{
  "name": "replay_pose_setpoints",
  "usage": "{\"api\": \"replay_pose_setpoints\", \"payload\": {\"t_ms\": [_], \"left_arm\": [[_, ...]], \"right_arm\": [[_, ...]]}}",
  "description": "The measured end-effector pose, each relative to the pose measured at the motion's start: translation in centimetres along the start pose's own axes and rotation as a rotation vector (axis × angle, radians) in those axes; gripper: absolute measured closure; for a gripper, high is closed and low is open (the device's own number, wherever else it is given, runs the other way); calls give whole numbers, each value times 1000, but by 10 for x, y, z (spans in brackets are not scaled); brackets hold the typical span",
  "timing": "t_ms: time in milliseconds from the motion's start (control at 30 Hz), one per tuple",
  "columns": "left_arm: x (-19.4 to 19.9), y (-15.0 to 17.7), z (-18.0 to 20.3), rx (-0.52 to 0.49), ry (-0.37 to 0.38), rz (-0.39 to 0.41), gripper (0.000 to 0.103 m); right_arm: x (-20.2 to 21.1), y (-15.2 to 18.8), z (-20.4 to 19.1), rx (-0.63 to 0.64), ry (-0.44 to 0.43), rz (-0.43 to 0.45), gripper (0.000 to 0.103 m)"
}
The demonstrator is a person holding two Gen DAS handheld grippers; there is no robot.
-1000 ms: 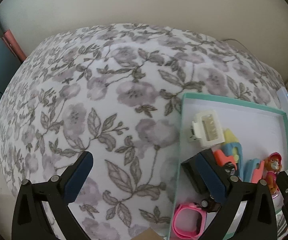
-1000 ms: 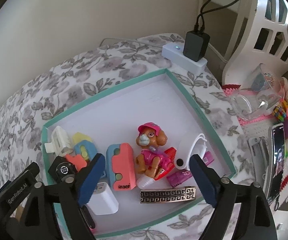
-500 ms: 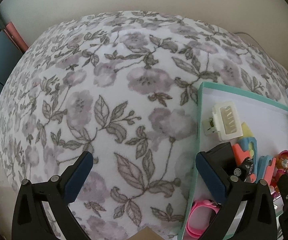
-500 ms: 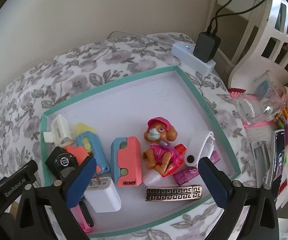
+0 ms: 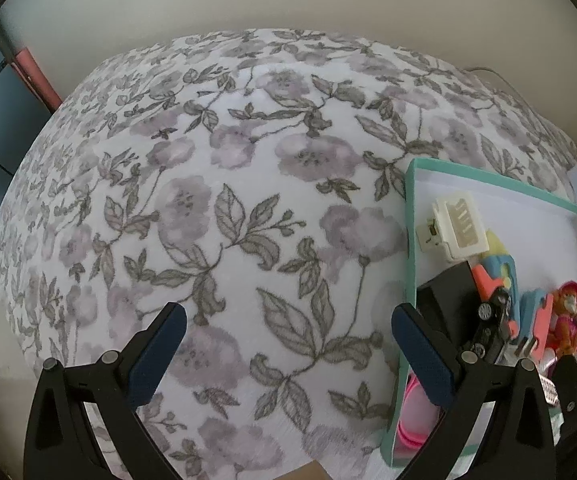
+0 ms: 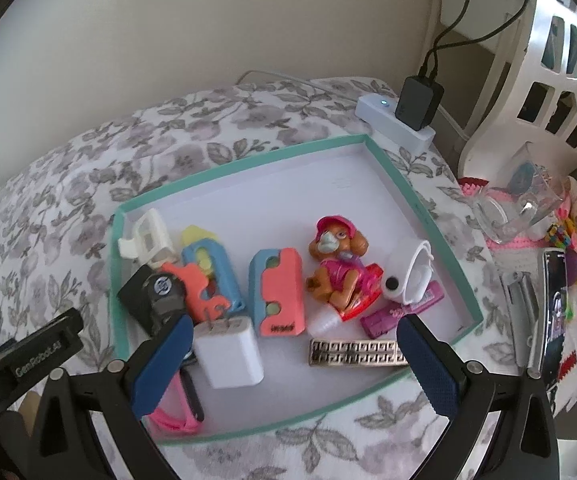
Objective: Organize rigid objects
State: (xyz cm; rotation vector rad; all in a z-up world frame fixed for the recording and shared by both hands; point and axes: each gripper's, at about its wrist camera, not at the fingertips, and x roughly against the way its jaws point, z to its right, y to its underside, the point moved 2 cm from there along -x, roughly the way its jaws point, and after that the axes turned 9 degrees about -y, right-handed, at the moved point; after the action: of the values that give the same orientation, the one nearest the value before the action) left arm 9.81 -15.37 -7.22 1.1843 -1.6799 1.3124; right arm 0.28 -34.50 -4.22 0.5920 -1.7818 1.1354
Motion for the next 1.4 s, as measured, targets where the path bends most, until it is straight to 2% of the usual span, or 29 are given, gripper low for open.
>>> {"api": "replay_pose_setpoints", "payload": {"t_ms": [267,800,1167,1400], "left_arm": [[14,14,-9,-32,17,16,1],[51,40,-36,-76,14,125,1],[50,57,-55,-119,-39,138,1],[52,61,-64,-102,-29,134,1]], "right_arm": [[15,19,-5,1,-25,11,0],[35,48,-14,-3,-67,28,0],[41,57,-18,5,-68,37,0],[44,61,-21,13,-66,40,0]]}}
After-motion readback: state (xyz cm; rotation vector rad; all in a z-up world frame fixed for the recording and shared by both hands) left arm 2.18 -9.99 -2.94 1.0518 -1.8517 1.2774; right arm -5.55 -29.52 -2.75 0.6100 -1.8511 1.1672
